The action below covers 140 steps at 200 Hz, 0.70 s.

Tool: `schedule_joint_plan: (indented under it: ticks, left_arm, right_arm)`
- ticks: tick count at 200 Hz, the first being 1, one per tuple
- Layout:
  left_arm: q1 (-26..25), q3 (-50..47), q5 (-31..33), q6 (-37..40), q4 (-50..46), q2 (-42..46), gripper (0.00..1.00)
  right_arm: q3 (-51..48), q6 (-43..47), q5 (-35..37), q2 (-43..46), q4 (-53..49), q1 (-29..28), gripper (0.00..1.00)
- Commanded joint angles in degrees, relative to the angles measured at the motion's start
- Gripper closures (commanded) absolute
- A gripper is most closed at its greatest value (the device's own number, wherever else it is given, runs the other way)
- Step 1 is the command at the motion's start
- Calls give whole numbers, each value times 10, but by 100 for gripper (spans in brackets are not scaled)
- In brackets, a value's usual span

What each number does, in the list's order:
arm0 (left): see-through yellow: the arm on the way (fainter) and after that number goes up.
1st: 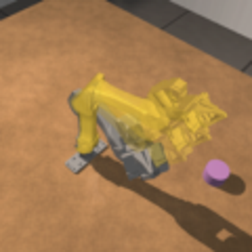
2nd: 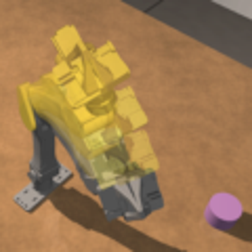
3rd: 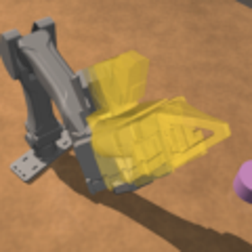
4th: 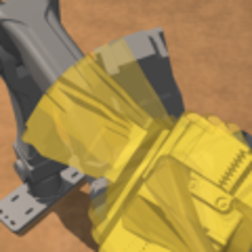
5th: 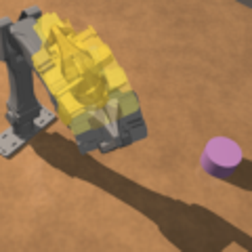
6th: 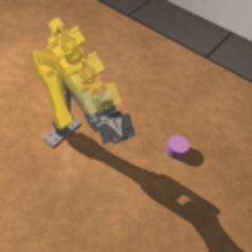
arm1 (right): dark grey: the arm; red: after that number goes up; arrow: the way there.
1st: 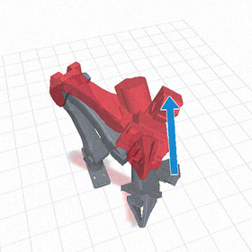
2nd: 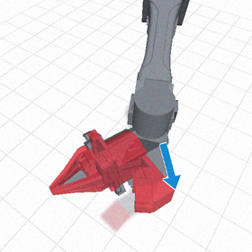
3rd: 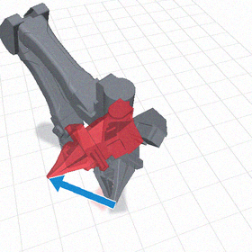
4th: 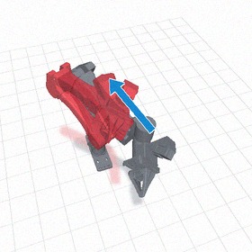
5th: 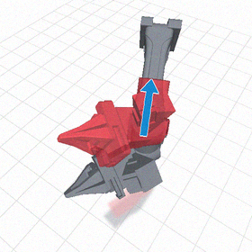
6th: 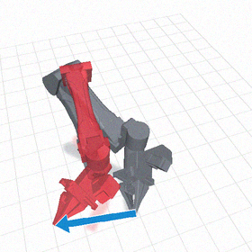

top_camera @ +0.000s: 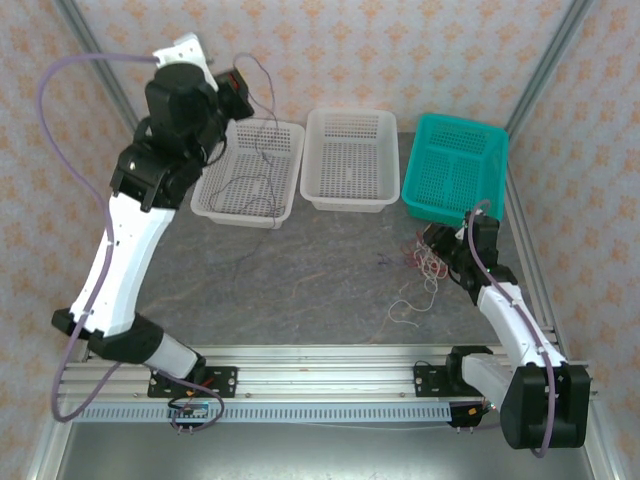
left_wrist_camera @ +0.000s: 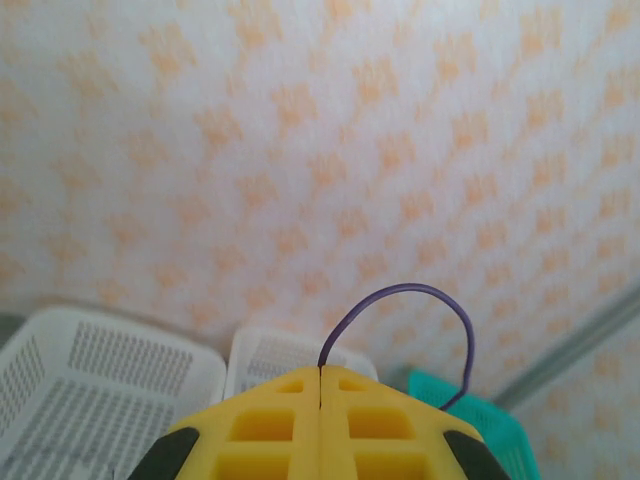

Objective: Untangle the cables

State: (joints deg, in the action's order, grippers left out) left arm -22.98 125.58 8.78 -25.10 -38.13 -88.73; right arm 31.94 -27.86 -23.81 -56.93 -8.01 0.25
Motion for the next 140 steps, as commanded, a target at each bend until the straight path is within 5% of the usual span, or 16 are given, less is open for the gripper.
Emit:
schedule_joint_plan:
  ticks: [1, 29, 75, 103, 140]
  left_arm:
    - [45, 112, 29, 23, -11, -56, 100]
    - [97, 237, -4, 13, 14, -120, 100]
    - [149, 268, -22, 3, 170, -167, 100]
    - [183, 373, -35, 4, 218, -250, 100]
    - [201, 362, -43, -25, 277, -265, 100]
  right_arm:
    - [-13, -11, -4, 13, 20, -3, 56]
    - [-22, -11, -2, 16, 22, -3, 56]
    - [-25, -20, -2, 5, 32, -4, 57]
    - [-20, -17, -4, 0, 27, -4, 57]
    - [-19, -15, -3, -6, 23, -4, 57]
